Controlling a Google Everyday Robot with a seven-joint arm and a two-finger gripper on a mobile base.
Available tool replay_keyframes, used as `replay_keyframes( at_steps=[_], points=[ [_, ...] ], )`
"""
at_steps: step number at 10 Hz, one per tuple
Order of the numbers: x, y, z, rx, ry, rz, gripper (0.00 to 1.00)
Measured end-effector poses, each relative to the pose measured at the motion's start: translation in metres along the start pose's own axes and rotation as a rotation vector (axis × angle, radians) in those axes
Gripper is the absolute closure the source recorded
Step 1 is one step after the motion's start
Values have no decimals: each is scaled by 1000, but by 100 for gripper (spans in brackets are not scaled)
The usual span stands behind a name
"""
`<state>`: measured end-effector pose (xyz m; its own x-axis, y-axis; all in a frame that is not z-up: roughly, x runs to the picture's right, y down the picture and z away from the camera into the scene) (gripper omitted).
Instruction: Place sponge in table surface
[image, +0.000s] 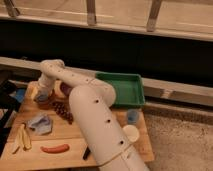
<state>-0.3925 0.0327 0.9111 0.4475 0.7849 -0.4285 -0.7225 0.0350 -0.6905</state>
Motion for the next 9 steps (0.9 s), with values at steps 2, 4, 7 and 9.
replay_keyframes(
  at_steps=[2, 4, 7, 9],
  points=[
    [-5, 6, -12, -1, -21, -13, 99],
    [-11, 11, -25, -8, -43, -28, 100],
    [-17, 20, -40, -23, -73, -46, 100],
    [-15, 20, -63, -25, -100, -51, 100]
  ],
)
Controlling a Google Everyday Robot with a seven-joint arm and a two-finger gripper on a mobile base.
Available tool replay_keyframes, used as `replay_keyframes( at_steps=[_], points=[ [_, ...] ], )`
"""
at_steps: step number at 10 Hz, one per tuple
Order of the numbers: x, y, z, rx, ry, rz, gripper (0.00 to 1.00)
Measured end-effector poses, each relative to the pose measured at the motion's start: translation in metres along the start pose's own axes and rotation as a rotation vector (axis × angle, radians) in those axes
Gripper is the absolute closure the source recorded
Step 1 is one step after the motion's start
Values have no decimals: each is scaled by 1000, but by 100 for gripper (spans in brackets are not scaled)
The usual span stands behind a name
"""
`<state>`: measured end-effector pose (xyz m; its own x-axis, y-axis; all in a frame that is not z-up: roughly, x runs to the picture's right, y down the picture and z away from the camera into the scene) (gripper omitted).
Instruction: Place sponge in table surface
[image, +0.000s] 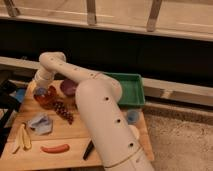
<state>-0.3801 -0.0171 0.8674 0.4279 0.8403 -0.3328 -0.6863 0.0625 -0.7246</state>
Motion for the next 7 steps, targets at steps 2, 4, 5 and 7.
replay_keyframes(
  at_steps=[2, 4, 5, 7],
  points=[
    [12, -9, -26, 21, -11, 5, 100],
    [31, -19, -49, 55, 3, 11, 100],
    [43, -25, -59, 72, 16, 17, 100],
    [71, -36, -75, 105, 51, 44, 100]
  ],
)
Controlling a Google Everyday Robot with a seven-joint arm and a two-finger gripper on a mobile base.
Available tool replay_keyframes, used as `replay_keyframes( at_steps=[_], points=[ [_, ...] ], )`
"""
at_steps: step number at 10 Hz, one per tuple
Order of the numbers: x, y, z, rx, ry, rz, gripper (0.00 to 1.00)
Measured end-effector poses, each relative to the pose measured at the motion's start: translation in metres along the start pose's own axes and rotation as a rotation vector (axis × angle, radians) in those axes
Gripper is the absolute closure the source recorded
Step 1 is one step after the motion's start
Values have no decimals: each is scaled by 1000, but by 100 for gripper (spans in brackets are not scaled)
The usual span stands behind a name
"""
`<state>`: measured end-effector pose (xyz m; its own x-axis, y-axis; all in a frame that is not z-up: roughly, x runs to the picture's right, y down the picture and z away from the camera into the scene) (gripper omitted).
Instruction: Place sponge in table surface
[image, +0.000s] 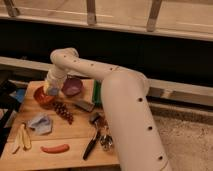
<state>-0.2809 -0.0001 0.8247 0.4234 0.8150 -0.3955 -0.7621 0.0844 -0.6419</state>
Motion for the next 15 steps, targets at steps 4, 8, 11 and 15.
replay_keyframes(
  at_steps=[4, 8, 11, 15],
  points=[
    [67, -25, -12, 72, 71, 120, 100],
    [118, -44, -20, 89, 116, 231, 100],
    [117, -44, -21, 89, 115, 231, 100],
    [119, -37, -8, 130, 153, 226, 100]
  ],
)
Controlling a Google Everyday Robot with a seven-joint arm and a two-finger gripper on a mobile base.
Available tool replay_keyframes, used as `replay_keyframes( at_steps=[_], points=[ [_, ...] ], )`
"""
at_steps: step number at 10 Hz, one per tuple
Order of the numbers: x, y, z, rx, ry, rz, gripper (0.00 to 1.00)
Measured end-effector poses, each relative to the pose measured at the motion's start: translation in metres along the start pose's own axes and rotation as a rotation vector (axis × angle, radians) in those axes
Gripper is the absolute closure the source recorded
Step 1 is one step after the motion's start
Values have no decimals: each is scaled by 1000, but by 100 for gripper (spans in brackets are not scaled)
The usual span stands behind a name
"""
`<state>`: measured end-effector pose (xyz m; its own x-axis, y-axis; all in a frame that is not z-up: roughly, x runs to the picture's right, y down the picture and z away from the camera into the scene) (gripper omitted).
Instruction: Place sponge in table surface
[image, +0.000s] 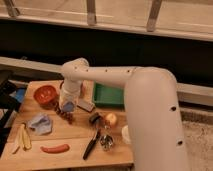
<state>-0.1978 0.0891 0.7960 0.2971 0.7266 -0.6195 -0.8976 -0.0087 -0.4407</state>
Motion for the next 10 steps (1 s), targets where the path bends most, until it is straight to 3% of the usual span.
replay_keyframes(
  at_steps=[3, 5, 8, 10],
  points=[
    [32, -17, 16, 46, 44, 56, 100],
    [51, -26, 42, 54, 90, 105, 100],
    [80, -33, 73, 20, 160, 181, 100],
    [96, -42, 77, 2, 180, 235, 100]
  ],
)
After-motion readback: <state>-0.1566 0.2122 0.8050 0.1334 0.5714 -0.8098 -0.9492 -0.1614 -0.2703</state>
